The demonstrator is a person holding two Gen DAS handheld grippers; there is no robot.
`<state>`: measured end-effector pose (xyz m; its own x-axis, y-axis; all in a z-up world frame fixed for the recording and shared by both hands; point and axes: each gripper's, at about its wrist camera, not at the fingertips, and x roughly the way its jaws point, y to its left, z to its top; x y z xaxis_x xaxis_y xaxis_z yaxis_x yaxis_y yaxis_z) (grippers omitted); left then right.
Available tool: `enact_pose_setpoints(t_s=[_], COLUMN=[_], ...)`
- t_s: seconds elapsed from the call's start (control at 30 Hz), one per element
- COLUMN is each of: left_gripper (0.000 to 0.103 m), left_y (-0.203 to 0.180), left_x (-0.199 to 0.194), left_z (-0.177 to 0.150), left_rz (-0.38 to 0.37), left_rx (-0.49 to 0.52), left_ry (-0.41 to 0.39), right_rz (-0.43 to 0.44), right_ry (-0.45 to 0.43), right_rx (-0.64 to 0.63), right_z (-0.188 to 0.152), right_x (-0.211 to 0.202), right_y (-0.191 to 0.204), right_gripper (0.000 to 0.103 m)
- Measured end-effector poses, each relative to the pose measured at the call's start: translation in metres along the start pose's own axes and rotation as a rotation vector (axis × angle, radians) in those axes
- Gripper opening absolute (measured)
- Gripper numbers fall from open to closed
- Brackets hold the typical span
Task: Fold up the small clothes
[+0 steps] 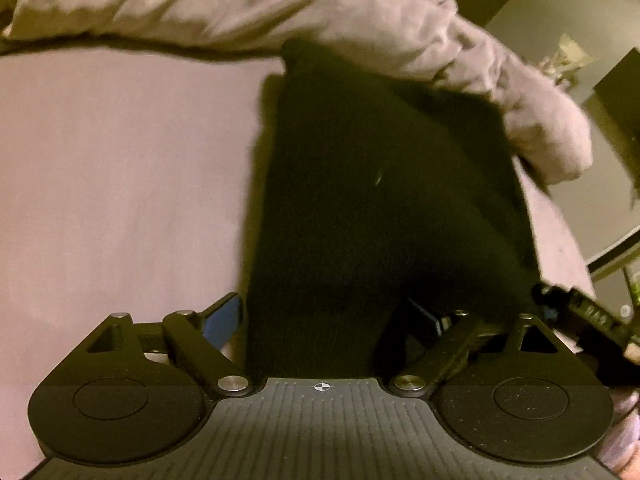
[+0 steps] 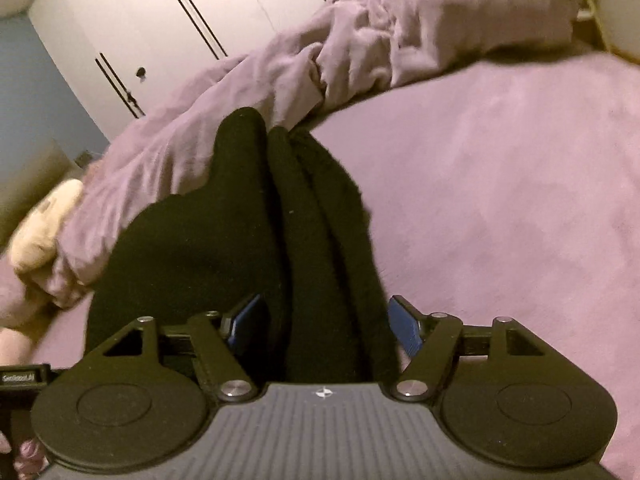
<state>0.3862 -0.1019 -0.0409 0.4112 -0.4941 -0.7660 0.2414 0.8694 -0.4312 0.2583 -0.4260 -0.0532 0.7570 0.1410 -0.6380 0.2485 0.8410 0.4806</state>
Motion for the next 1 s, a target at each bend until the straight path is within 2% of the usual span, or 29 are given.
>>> enact_pose_setpoints(t_s=[0.1,0.17,0.2,0.33,0.43,0.53,0.57,0.63,0.67,0.73,0.77,0.83,1.0], left_gripper=[0.092,0.091,0.091,0.091,0.095,0.094,0.092,0.077,0.075,0.062,0.059,0.054,0.05], left_y=[0.009,0.024,0.028,0.03,0.035,0.038,0.04,0.043,0.042,0.039,0.036,0.032,0.022], left_x=[0.016,0.03,0.032,0.038,0.042,0.048,0.048,0.046,0.044,0.036,0.031,0.022,-0.006], left_z=[0.006,0.011,0.012,0.014,0.013,0.014,0.016,0.017,0.017,0.017,0.018,0.021,0.028], left_rz=[-0.078,-0.15,-0.179,-0.238,-0.299,-0.322,-0.335,-0.356,-0.357,-0.352,-0.352,-0.346,-0.325], left_rx=[-0.037,-0.127,-0.152,-0.139,-0.185,-0.194,-0.204,-0.22,-0.212,-0.172,-0.156,-0.14,-0.091], left_ry=[0.052,0.1,0.103,0.089,0.079,0.091,0.086,0.077,0.069,0.046,0.035,0.018,-0.026], right_rz=[0.076,0.137,0.173,0.303,0.349,0.332,0.328,0.305,0.307,0.327,0.335,0.343,0.381], right_ry=[0.046,0.037,0.036,0.052,0.106,0.123,0.122,0.119,0.116,0.112,0.115,0.121,0.158], right_rx=[0.099,0.143,0.175,0.242,0.221,0.196,0.184,0.141,0.135,0.16,0.175,0.182,0.196], right_z=[0.003,0.003,0.003,0.003,0.002,0.003,0.003,0.003,0.0,-0.004,-0.005,-0.005,-0.006], right_x=[0.015,0.018,0.019,0.026,0.037,0.043,0.044,0.048,0.048,0.046,0.045,0.044,0.044], right_y=[-0.013,-0.019,-0.023,-0.031,-0.025,-0.017,-0.014,-0.008,-0.008,-0.011,-0.011,-0.008,0.016], right_gripper=[0.08,0.085,0.088,0.096,0.098,0.099,0.097,0.078,0.069,0.062,0.059,0.056,0.056])
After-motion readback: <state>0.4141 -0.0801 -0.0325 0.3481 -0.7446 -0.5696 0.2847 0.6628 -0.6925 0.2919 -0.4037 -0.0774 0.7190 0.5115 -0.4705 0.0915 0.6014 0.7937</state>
